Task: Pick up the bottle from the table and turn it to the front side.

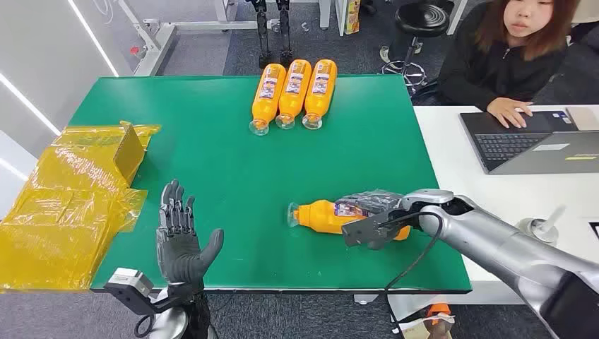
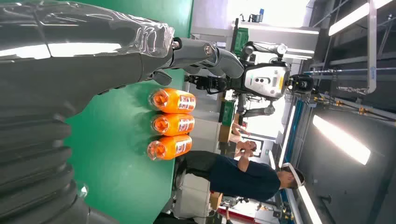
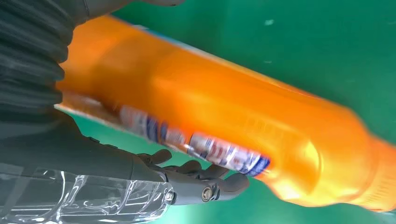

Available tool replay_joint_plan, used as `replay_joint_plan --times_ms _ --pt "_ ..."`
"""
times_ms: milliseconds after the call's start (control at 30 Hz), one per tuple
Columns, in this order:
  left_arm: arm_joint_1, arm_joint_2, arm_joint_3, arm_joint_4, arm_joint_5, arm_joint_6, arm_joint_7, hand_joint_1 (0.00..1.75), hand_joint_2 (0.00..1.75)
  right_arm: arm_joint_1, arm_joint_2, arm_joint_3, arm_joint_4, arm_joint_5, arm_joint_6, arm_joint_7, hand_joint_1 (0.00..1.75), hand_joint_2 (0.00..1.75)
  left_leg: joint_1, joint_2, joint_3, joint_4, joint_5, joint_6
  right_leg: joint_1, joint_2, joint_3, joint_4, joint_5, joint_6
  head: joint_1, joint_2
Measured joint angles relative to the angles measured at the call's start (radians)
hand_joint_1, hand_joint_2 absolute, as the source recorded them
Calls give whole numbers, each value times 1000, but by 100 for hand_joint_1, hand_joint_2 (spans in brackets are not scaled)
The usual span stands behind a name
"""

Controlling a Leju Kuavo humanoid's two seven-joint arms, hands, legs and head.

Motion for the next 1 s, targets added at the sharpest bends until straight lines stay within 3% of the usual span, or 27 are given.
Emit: replay_joint_plan --times_ms 167,200,300,333,767,1000 --pt "1 5 0 2 6 -7 0 0 175 38 -22 1 2 -5 -48 -1 0 175 0 1 1 0 0 0 0 1 1 0 0 0 0 0" --pt "1 6 0 2 8 -10 0 0 175 47 -28 1 1 -5 -62 -2 36 175 0 1 2 0 0 0 0 1 1 0 0 0 0 0" --pt "3 7 0 3 8 -16 0 0 175 78 -46 -6 -12 10 -103 -5 167 175 0 1 5 0 -1 1 1 1 5 -1 -1 1 0 0" --pt "4 8 0 3 6 -15 0 0 175 89 -51 -12 -20 21 -116 -6 175 175 0 1 6 0 -1 1 1 1 7 -1 -1 1 0 0" --pt "18 11 0 3 3 -5 0 0 175 141 -55 -87 -48 104 -149 -14 175 175 0 2 9 0 -1 2 0 1 10 -1 0 2 0 0" --pt "17 11 4 3 -3 -19 0 0 175 189 -55 -148 -93 160 -221 -2 175 175 0 2 9 0 -1 2 0 2 10 -1 0 2 0 0"
